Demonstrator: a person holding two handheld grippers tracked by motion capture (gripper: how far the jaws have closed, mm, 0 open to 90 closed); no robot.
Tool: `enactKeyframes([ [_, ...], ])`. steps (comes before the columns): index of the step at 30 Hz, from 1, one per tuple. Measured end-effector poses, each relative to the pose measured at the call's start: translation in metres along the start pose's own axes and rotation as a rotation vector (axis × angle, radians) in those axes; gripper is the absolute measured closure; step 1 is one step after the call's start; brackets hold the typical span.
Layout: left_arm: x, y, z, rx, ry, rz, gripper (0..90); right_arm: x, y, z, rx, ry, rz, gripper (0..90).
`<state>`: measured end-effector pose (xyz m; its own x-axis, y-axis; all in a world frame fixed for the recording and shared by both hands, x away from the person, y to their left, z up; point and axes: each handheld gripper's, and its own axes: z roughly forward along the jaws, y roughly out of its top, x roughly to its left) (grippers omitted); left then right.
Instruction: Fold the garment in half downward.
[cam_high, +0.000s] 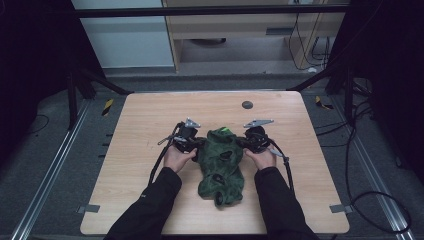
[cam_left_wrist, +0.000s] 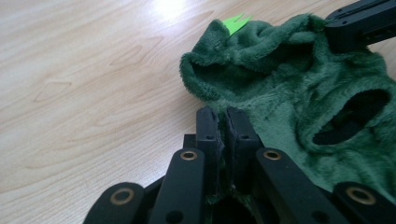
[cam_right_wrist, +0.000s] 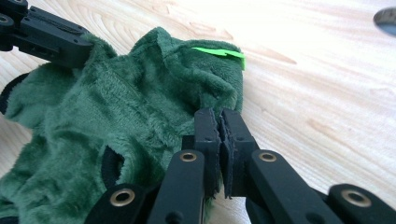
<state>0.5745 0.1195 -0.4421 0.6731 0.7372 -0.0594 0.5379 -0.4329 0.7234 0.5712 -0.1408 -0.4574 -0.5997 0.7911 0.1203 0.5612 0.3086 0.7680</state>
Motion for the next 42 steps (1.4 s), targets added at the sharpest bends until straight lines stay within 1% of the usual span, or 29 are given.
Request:
enactKeyframes([
  [1,0.000,0.000,0.000,0.000,0.000,0.000,85.1,0.000,0.000,0.000,0.000,0.000,0.000,86.7],
  [2,-0.001,0.001,-0.003,-0.009,-0.002,0.003,85.1,0.002,0.003,-0.004,-0.011,0.002,-0.009,86.7],
  [3,-0.003,0.002,-0.007,-0.016,-0.004,0.010,85.1,0.002,0.003,-0.004,-0.011,0.002,-0.009,86.7],
  [4,-0.006,0.004,-0.013,-0.024,-0.007,0.022,85.1,0.004,0.006,-0.008,-0.019,0.003,-0.018,86.7],
  [5,-0.006,0.004,-0.013,-0.024,-0.007,0.022,85.1,0.004,0.006,-0.008,-0.019,0.003,-0.018,86.7],
  [6,-0.008,0.006,-0.019,-0.033,-0.010,0.027,85.1,0.006,0.010,-0.012,-0.027,0.009,-0.030,86.8],
  [7,-0.008,0.006,-0.019,-0.033,-0.010,0.027,85.1,0.006,0.010,-0.012,-0.027,0.009,-0.030,86.8],
  [9,-0.010,0.006,-0.025,-0.042,-0.011,0.032,85.1,0.010,0.013,-0.017,-0.040,0.013,-0.049,86.7],
  [10,-0.012,0.007,-0.030,-0.047,-0.008,0.044,85.1,0.014,0.015,-0.021,-0.049,0.016,-0.055,86.7],
  [11,-0.012,0.007,-0.030,-0.047,-0.008,0.044,85.1,0.014,0.015,-0.021,-0.049,0.016,-0.055,86.7],
  [12,-0.014,0.007,-0.035,-0.050,-0.009,0.053,85.1,0.017,0.016,-0.025,-0.058,0.017,-0.072,86.7],
  [13,-0.014,0.007,-0.035,-0.050,-0.009,0.053,85.1,0.017,0.016,-0.025,-0.058,0.017,-0.072,86.7],
  [14,-0.016,0.006,-0.040,-0.057,-0.008,0.060,85.1,0.020,0.016,-0.029,-0.063,0.021,-0.081,86.7],
  [18,-0.019,0.004,-0.048,-0.067,-0.014,0.068,85.1,0.023,0.017,-0.036,-0.077,0.026,-0.103,86.7],
  [23,-0.023,0.002,-0.056,-0.079,-0.024,0.077,85.1,0.027,0.017,-0.045,-0.096,0.041,-0.109,86.7],
  [24,-0.024,0.001,-0.058,-0.081,-0.028,0.076,85.1,0.029,0.017,-0.048,-0.103,0.042,-0.121,86.7],
  [25,-0.025,0.001,-0.060,-0.082,-0.028,0.081,85.1,0.029,0.017,-0.048,-0.103,0.042,-0.121,86.7],
  [26,-0.027,-0.001,-0.064,-0.087,-0.028,0.081,85.1,0.032,0.017,-0.051,-0.107,0.046,-0.129,86.6],
  [27,-0.027,-0.001,-0.064,-0.087,-0.028,0.081,85.1,0.032,0.017,-0.051,-0.107,0.046,-0.129,86.6],
  [29,-0.028,-0.003,-0.067,-0.088,-0.030,0.080,85.1,0.037,0.017,-0.056,-0.117,0.054,-0.140,86.6],
  [33,-0.033,-0.008,-0.074,-0.096,-0.033,0.090,85.1,0.040,0.017,-0.060,-0.122,0.057,-0.149,86.6],
  [35,-0.035,-0.010,-0.079,-0.103,-0.036,0.096,85.1,0.042,0.015,-0.064,-0.126,0.061,-0.150,86.6],
  [36,-0.038,-0.012,-0.083,-0.107,-0.039,0.101,85.1,0.043,0.013,-0.067,-0.130,0.062,-0.153,86.6],
  [37,-0.038,-0.012,-0.083,-0.107,-0.039,0.101,85.1,0.043,0.013,-0.067,-0.130,0.062,-0.153,86.6],
  [38,-0.042,-0.014,-0.086,-0.113,-0.044,0.112,85.1,0.044,0.010,-0.071,-0.134,0.064,-0.152,86.6],
  [39,-0.044,-0.015,-0.087,-0.110,-0.047,0.122,85.1,0.044,0.008,-0.072,-0.137,0.065,-0.154,86.7],
  [42,-0.048,-0.017,-0.088,-0.111,-0.051,0.132,85.1,0.045,0.004,-0.077,-0.136,0.066,-0.155,86.6],
])
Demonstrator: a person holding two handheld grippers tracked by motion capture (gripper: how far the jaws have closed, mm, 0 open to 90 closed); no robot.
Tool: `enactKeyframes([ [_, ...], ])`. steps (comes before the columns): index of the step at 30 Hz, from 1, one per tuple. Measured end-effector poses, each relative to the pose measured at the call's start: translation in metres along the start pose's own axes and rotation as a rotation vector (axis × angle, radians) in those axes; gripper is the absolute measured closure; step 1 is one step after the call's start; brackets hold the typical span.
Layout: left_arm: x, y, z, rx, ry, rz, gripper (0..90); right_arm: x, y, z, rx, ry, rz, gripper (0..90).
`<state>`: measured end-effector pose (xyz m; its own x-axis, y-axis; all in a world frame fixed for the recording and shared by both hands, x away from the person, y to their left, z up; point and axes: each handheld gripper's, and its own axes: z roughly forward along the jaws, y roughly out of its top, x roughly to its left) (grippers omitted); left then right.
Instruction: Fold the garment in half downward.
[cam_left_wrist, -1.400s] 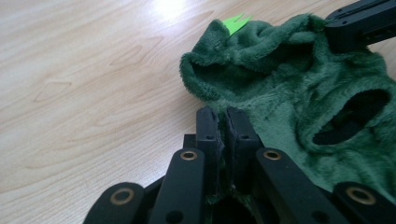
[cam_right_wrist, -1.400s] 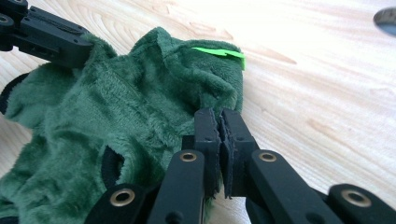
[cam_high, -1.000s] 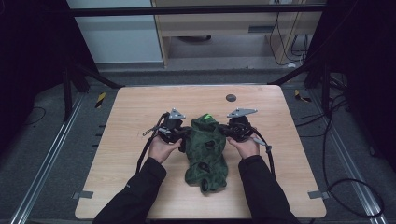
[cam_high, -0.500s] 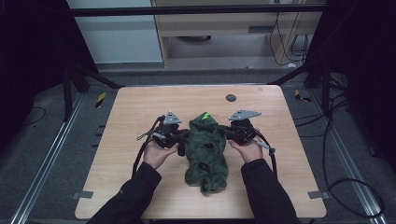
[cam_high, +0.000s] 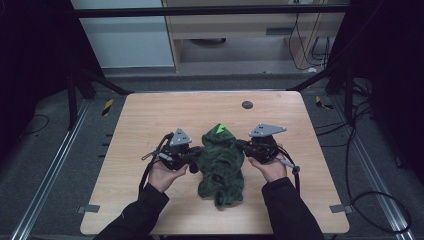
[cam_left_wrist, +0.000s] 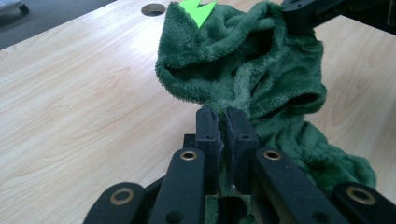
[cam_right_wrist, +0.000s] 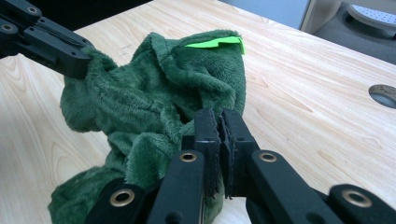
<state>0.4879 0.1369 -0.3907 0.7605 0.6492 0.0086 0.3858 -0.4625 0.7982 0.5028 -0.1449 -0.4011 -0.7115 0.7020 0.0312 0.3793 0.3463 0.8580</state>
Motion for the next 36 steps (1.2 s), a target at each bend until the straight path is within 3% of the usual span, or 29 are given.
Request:
enactKeyframes([
  [5,-0.010,-0.005,0.002,0.016,-0.011,0.019,85.1,0.002,-0.006,-0.004,-0.007,0.010,-0.004,86.5],
  [13,-0.015,-0.012,0.003,0.033,-0.022,0.020,85.1,0.004,-0.014,-0.006,-0.008,0.024,-0.003,86.5],
  [27,-0.025,-0.032,-0.007,0.040,-0.044,0.016,85.0,0.022,-0.030,-0.020,-0.035,0.066,-0.037,86.4],
  [36,-0.031,-0.049,-0.006,0.072,-0.051,0.007,85.0,0.029,-0.043,-0.020,-0.012,0.095,-0.033,86.4],
])
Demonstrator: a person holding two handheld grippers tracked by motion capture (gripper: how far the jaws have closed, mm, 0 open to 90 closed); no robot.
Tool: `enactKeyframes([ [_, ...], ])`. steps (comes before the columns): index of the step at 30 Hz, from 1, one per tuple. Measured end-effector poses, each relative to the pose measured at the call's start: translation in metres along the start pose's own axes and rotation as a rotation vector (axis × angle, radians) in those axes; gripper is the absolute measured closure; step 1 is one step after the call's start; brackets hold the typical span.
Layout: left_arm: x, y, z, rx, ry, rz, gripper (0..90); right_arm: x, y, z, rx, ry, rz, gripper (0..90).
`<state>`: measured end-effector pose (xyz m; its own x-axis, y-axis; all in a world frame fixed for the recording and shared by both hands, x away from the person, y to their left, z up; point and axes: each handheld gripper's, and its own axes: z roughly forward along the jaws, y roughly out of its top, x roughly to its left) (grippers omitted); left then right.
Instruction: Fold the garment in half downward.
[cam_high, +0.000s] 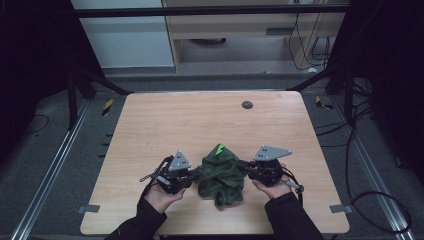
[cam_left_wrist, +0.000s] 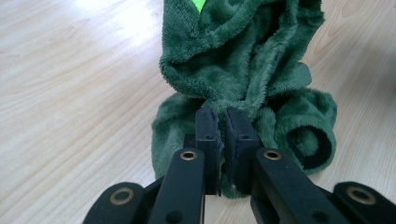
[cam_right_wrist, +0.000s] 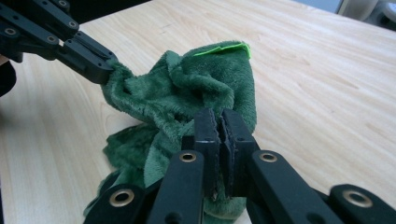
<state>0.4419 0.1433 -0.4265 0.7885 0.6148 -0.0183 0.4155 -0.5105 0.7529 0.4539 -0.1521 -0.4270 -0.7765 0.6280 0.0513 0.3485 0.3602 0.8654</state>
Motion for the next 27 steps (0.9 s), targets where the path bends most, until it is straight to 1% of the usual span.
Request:
enactKeyframes([
  [3,-0.001,-0.002,0.001,0.003,-0.005,-0.006,85.0,0.002,-0.002,0.000,0.003,0.006,0.003,86.3],
  [4,-0.003,-0.006,0.002,0.010,-0.011,-0.008,85.0,0.005,-0.005,-0.001,0.007,0.012,0.004,86.3],
  [6,-0.004,-0.007,0.002,0.012,-0.015,-0.010,85.0,0.008,-0.008,-0.003,0.007,0.018,0.007,86.3],
  [9,-0.007,-0.010,0.002,0.015,-0.020,-0.011,85.0,0.010,-0.010,-0.004,0.008,0.024,0.009,86.3],
  [11,-0.009,-0.013,0.003,0.022,-0.024,-0.008,85.0,0.013,-0.017,-0.006,0.015,0.037,0.018,86.2],
  [15,-0.011,-0.018,0.004,0.032,-0.030,-0.008,84.9,0.016,-0.023,-0.007,0.023,0.045,0.026,86.1],
  [16,-0.012,-0.019,0.004,0.036,-0.034,-0.009,84.9,0.018,-0.027,-0.007,0.030,0.054,0.035,86.1],
  [19,-0.013,-0.022,0.004,0.042,-0.036,-0.012,84.9,0.020,-0.031,-0.007,0.037,0.060,0.039,86.1],
  [21,-0.014,-0.024,0.005,0.052,-0.042,-0.015,84.9,0.022,-0.035,-0.007,0.044,0.074,0.050,86.0],
  [25,-0.016,-0.028,0.007,0.064,-0.052,-0.019,84.8,0.024,-0.038,-0.006,0.052,0.084,0.056,86.0],
  [26,-0.016,-0.029,0.008,0.069,-0.053,-0.017,84.8,0.026,-0.042,-0.004,0.065,0.091,0.059,86.0],
  [27,-0.016,-0.030,0.008,0.070,-0.054,-0.018,84.8,0.026,-0.042,-0.004,0.065,0.091,0.059,86.0],
])
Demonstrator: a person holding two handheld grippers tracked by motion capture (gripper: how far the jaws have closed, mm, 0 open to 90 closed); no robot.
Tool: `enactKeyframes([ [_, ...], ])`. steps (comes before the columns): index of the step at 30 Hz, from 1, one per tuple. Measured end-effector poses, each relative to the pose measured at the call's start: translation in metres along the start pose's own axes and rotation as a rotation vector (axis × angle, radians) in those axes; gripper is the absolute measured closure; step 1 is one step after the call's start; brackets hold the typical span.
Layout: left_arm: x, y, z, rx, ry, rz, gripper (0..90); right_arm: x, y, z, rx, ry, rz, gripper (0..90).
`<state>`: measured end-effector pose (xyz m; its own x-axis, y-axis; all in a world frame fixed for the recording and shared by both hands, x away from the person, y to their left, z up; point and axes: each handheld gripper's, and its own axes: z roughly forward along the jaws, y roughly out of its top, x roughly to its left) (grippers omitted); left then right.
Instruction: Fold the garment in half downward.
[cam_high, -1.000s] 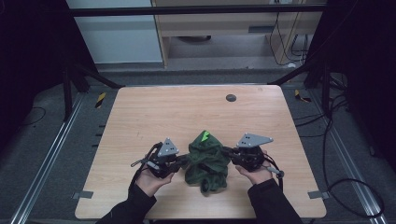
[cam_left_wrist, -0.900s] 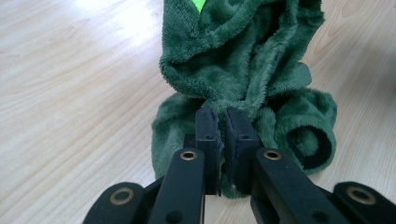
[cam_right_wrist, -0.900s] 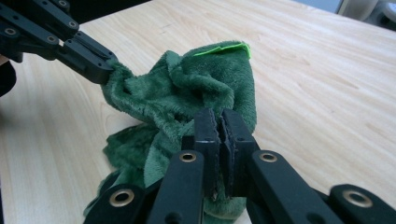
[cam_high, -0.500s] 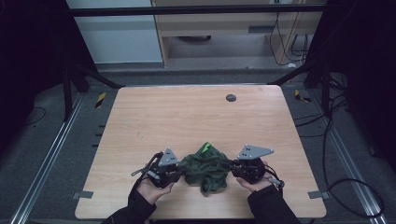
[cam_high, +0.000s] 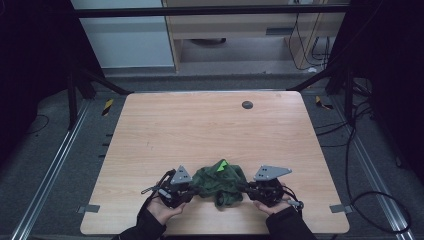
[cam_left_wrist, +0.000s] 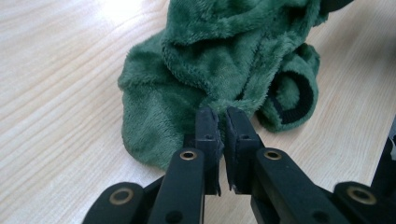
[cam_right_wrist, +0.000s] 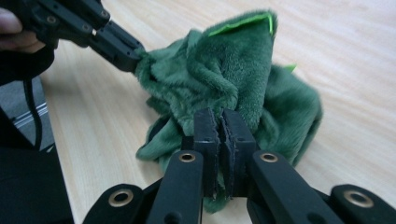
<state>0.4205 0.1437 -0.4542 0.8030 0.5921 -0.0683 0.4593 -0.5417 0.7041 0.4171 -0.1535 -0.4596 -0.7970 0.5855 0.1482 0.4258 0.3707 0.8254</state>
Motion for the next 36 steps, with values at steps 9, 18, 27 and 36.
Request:
enactKeyframes([
  [9,-0.002,-0.007,0.008,0.045,-0.013,0.006,84.8,0.004,-0.012,0.006,0.047,0.029,0.008,85.9],
  [18,-0.004,-0.010,0.013,0.075,-0.022,0.017,84.8,0.002,-0.021,0.011,0.103,0.044,0.022,85.7],
  [27,-0.005,-0.013,0.017,0.096,-0.025,0.020,84.7,0.001,-0.024,0.014,0.142,0.040,0.026,85.5],
  [36,-0.007,-0.015,0.016,0.090,-0.034,0.030,83.7,0.001,-0.026,0.014,0.161,0.053,0.032,84.1],
])
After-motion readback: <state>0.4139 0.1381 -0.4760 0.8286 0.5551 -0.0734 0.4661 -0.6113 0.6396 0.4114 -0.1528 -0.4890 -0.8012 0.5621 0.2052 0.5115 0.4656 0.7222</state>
